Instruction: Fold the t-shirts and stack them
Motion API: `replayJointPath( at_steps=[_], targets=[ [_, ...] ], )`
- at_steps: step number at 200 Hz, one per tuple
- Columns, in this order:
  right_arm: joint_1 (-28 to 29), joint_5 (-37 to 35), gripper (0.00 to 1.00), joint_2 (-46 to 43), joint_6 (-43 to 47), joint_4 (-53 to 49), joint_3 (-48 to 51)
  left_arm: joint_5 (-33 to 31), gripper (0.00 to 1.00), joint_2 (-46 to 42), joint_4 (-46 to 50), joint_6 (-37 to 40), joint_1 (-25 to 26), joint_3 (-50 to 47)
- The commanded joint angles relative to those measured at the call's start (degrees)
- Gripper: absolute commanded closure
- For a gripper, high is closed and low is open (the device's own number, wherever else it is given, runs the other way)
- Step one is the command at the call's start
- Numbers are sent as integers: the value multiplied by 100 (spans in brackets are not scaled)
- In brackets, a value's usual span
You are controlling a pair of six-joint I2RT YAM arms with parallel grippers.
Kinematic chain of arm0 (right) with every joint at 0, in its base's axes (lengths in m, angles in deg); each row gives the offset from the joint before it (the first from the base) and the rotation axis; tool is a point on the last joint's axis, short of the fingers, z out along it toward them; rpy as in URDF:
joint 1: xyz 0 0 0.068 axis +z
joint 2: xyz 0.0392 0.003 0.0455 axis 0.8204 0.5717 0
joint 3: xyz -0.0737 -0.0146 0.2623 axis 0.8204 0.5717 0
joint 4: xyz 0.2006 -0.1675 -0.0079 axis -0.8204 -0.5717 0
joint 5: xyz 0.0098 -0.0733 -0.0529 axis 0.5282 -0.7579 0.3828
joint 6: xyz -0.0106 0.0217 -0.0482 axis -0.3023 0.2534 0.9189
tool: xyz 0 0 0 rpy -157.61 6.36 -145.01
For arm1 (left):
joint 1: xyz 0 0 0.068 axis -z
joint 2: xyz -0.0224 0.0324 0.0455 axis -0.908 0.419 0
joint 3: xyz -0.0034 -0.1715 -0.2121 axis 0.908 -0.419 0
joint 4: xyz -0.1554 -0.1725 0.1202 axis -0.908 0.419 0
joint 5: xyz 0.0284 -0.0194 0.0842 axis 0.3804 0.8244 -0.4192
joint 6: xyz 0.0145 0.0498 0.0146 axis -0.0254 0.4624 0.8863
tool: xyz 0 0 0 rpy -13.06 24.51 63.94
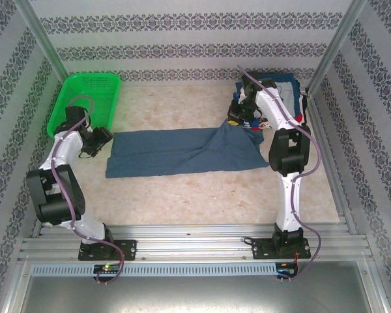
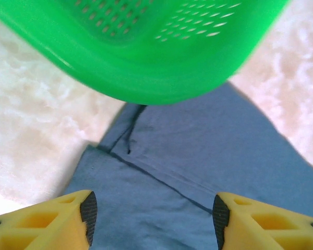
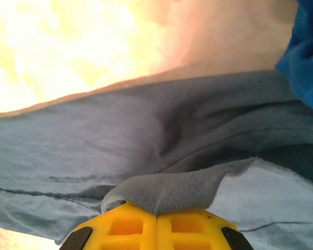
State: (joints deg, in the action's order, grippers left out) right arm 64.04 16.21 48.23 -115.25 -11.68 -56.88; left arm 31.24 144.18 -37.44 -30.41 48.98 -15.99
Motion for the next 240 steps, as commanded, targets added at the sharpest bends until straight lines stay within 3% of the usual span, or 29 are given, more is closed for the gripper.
replayJointPath(
  at_steps=[1,15,44,70,101,138,169,188,240],
  targets=[
    [76,148,99,314,-216,-46,-356,209,38,-357,184,-83,-62,79],
    [77,185,95,479,-268,-97,-538,283,38,-556,253,-47,-62,28],
    [95,292,70,694,-410,-84,-784,448,36,-957,306,-3,-45,-217],
    [162,380,58,402,-444,306,-764,514,34,-1339,399,75,66,-514],
    [259,251,55,-315,-228,226,-321,532,33,-1818,549,173,345,-927],
    [310,177,55,-1594,-498,1087,2006,485,32,-2150,220,-40,800,-1657],
    [322,331,58,-1901,-924,2135,3443,393,31,-2095,-379,-275,1230,-1978],
    [429,368,61,-1787,-1037,2563,3746,370,31,-1892,-631,-326,1397,-2019],
    [647,206,64,-1360,-1132,2564,3726,220,31,-1621,-728,-253,1449,-2021]
  ],
)
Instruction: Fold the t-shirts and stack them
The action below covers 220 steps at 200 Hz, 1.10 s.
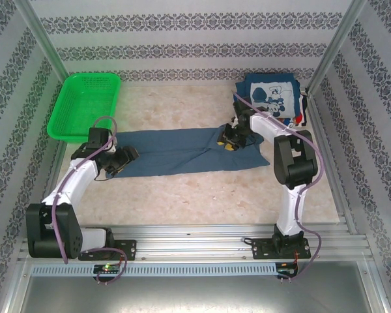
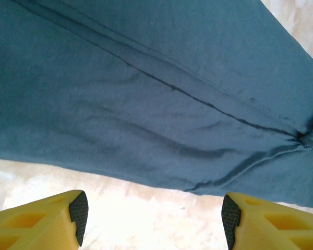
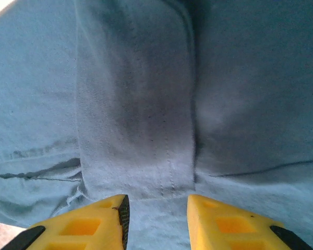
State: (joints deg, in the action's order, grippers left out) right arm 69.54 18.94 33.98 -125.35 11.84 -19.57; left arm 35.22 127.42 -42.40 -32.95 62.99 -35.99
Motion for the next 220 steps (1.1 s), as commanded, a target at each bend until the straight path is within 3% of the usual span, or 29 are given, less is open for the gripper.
replayJointPath(
  at_steps=[1,149,168,199,220],
  targets=[
    [96,-68,64,76,-120,204,-11,-182,31,52,-227,3,48,-24],
    [154,-509,61,316,32,-86,-74,-265,31,96,-232,16,48,-69],
    [173,-449,68,346,6,9,-168,-257,31,100,-214,26,47,-68],
    [220,-307,89,429,32,36,-397,-247,31,105,-207,49,43,-66],
    [238,-257,96,387,32,28,-480,-254,31,119,-196,62,48,-56]
  ],
)
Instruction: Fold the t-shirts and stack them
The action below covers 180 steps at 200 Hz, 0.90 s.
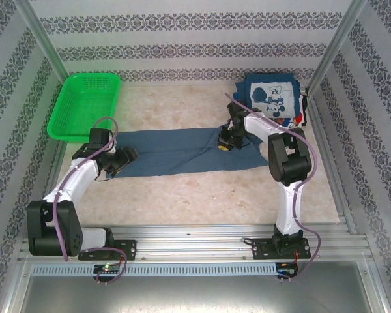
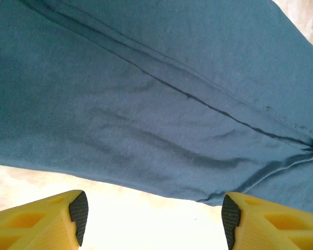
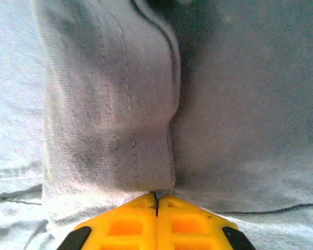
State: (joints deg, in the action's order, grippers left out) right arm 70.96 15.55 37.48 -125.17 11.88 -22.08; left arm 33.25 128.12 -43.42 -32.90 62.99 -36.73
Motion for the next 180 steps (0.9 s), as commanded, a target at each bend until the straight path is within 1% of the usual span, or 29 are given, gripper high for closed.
replayJointPath(
  at_steps=[1,27,41,82,99,104,113,132,144,153,169,180],
  targets=[
    [96,88,96,32,14,24,-234,-54,31,45,-89,60,48,20],
    [113,205,100,7,14,4,-398,-52,31,51,-75,88,48,34],
    [132,280,100,57,-10,6,-542,-49,31,68,-78,97,44,39],
    [209,613,100,586,-211,59,-1276,-45,31,122,-78,106,48,13],
    [251,792,90,797,-296,172,-1621,-60,31,103,-62,131,48,0],
    [260,888,86,860,-322,230,-1712,-68,31,102,-59,139,48,-10],
    [277,1051,72,946,-359,305,-1860,-68,31,103,-42,145,48,-21],
    [328,1293,61,886,-308,362,-2050,-127,30,119,17,175,48,-14],
    [335,1328,58,638,-192,327,-1951,-226,30,131,96,193,48,3],
    [324,1292,53,371,-89,229,-1804,-320,29,146,187,210,53,30],
    [227,1184,46,-195,70,84,-1301,-460,27,195,269,203,48,58],
    [135,1066,45,-613,168,51,-854,-472,26,245,235,194,48,50]
  ],
)
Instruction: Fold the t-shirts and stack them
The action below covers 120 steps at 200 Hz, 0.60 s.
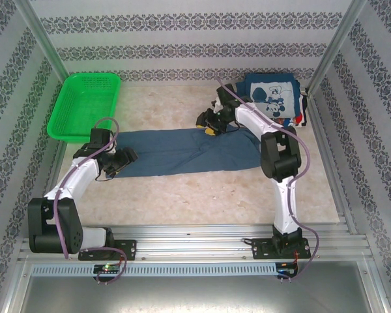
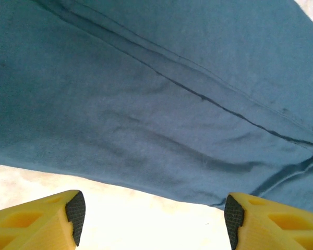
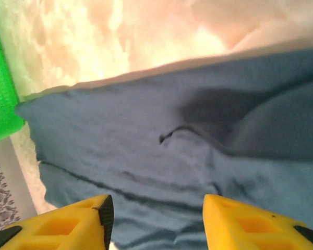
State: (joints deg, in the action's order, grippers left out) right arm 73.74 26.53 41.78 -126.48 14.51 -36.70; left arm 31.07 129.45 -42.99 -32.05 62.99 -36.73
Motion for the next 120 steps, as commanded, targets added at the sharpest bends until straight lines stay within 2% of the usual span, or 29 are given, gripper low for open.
replayJointPath(
  at_steps=[1,26,55,83,120],
  targets=[
    [-154,-47,45,-1084,310,-212,652,-254,26,115,185,109,48,58],
    [-490,-464,46,-1793,428,-237,1618,-195,26,298,68,119,66,108],
    [-675,-528,59,-1700,355,173,2152,-202,26,373,-39,153,175,193],
    [-623,-609,88,-1132,127,494,1941,-53,25,272,-101,237,262,211],
    [-472,-811,94,-427,104,314,1294,-22,25,213,-82,267,310,34]
  ],
)
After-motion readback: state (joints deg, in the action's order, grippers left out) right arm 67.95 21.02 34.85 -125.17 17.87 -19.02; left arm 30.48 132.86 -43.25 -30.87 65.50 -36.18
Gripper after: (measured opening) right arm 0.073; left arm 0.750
